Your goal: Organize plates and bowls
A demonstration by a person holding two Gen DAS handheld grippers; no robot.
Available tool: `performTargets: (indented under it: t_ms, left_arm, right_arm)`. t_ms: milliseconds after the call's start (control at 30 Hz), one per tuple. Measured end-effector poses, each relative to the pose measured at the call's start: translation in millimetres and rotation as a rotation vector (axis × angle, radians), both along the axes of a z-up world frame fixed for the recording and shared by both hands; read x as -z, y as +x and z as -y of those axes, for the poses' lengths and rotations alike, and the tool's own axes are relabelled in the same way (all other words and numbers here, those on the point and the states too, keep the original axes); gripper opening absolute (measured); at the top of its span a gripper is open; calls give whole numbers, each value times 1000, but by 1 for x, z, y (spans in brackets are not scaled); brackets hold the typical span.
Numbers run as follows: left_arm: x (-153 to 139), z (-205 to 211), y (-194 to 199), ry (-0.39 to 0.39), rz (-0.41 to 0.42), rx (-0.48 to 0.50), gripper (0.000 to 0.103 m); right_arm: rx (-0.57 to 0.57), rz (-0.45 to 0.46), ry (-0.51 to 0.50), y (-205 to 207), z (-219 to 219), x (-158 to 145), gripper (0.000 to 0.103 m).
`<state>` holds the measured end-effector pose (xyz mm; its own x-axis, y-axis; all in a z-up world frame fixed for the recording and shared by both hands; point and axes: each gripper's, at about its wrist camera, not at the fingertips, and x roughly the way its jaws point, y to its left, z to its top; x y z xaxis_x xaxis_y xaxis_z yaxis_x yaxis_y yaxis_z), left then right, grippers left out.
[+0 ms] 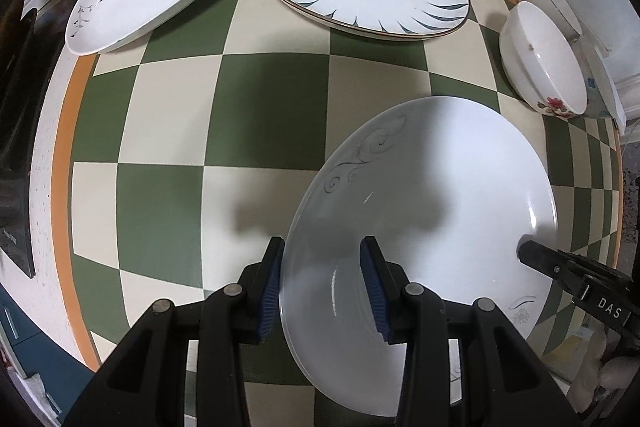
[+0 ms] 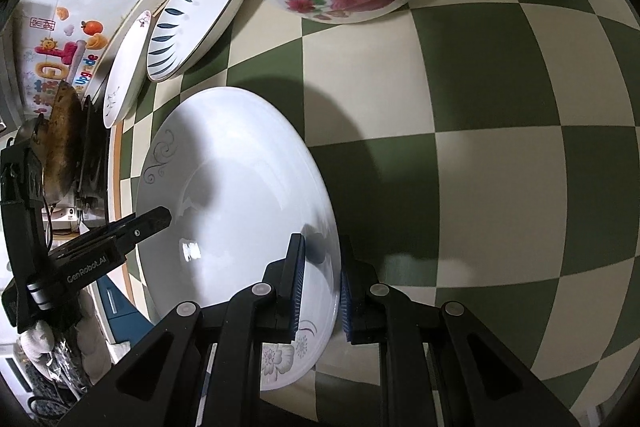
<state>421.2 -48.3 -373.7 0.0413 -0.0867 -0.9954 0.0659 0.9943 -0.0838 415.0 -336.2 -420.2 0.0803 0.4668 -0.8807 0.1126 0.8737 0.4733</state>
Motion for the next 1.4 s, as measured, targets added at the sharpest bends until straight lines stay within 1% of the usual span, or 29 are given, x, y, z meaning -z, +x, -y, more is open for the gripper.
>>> performTargets:
  t_ms: [200, 367, 433, 533, 567, 667, 733, 800, 867, 900, 933, 1000, 1033, 1100, 1167, 1200, 1300, 1400]
  left_arm:
    - [9, 1, 4, 19, -15, -6, 35]
    - [9, -1, 6, 41, -11, 1, 36]
    - [11, 10, 9, 54, -8, 5, 36]
    - [10, 9, 9, 62, -8, 7, 36]
    - [3, 12, -2, 66, -9, 3, 35]
    - [-16, 7, -6, 71, 17, -31, 36]
    - [-41, -4, -10, 59, 58, -70, 36]
    - [-71, -18, -9, 49, 110, -119, 37]
    - [-94, -34, -7, 49, 150, -165, 37]
    - [-106, -45, -2, 50, 172, -189, 37]
    - [-117, -58, 3, 56, 195, -218, 37]
    - [-122, -82, 17, 72, 226, -262, 40]
    - [-123, -95, 25, 76, 228, -286, 40]
    - [-119, -120, 41, 60, 212, -343, 40]
    - [-110, -138, 54, 41, 194, -388, 40]
    - [-102, -151, 62, 31, 180, -413, 40]
    - [-77, -167, 78, 8, 141, -457, 40]
    - [-57, -187, 94, -10, 115, -485, 40]
  right_arm:
    - [-9, -7, -4, 2, -2, 3, 17]
    - [-22, -5, -9, 5, -9, 1, 17]
    - [-26, -5, -7, 5, -9, 2, 17]
    - [-27, -6, 6, 7, -10, 3, 17]
    - [-26, -11, 15, 7, -9, 4, 17]
    - [-4, -30, 29, 6, 0, 1, 17]
    - [-2, -17, 20, 3, 6, -14, 17]
    - [-11, 9, 0, -1, 10, -34, 18]
    - [-29, 59, 3, -3, 11, -62, 25]
    - [-39, 91, 3, -3, 9, -80, 31]
    - [-48, 118, 8, -1, 5, -94, 34]
    - [-60, 160, 25, 6, -4, -115, 38]
    - [-73, 182, 48, 15, -14, -129, 42]
    - [-85, 209, 83, 33, -29, -142, 46]
    - [-105, 238, 97, 59, -55, -152, 47]
    - [-117, 260, 98, 79, -74, -154, 47]
    - [-142, 279, 93, 125, -115, -150, 47]
    - [-175, 279, 66, 181, -165, -133, 47]
